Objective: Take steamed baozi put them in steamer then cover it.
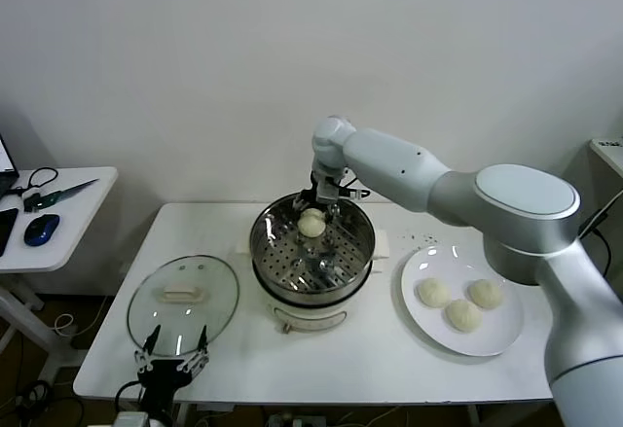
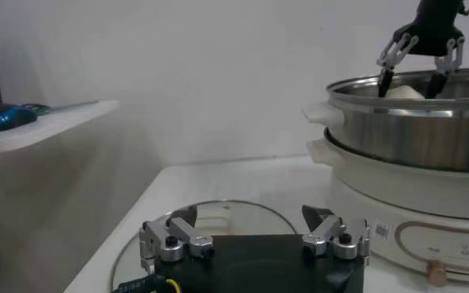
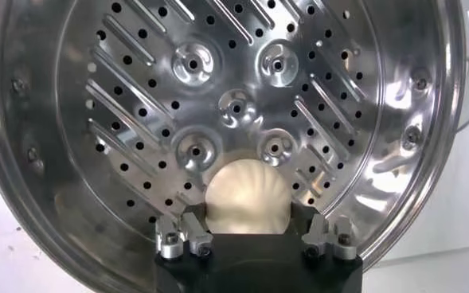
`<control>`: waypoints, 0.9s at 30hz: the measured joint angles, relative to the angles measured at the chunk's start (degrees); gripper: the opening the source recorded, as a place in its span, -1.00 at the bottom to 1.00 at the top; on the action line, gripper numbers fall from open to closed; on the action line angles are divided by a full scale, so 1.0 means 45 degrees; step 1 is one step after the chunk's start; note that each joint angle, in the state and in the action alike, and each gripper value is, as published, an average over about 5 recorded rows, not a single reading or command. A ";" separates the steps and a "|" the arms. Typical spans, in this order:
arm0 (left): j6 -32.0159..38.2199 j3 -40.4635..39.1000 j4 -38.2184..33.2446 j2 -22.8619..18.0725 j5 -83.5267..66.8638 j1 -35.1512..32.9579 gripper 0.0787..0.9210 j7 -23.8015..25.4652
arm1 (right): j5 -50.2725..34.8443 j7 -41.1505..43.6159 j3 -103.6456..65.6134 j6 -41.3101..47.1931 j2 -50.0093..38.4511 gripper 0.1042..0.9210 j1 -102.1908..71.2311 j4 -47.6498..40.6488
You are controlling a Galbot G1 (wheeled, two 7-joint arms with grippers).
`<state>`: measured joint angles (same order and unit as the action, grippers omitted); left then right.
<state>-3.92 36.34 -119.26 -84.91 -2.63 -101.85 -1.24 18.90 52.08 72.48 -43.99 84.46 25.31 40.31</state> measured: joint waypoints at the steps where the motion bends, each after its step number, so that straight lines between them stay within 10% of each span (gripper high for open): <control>1: 0.0000 -0.0001 -0.0019 -0.0006 0.0006 -0.0011 0.77 0.0000 | -0.0113 0.0020 0.0030 0.0005 -0.0018 0.71 0.0048 0.0036; 13: -0.0105 -0.0035 -0.0296 -0.0102 0.0107 -0.0069 0.77 0.0078 | -0.5636 0.1177 0.2491 0.1540 -0.1769 0.76 0.3390 0.2348; 27: -0.0122 -0.0099 -0.0129 -0.0065 0.0058 0.0180 0.77 0.0108 | -1.0509 0.0617 0.6375 0.8628 -0.7727 0.76 0.5728 0.6897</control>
<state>-4.47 35.89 -119.84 -85.20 -2.37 -101.04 -0.76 -28.39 54.86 101.17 -5.17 49.68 51.08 71.35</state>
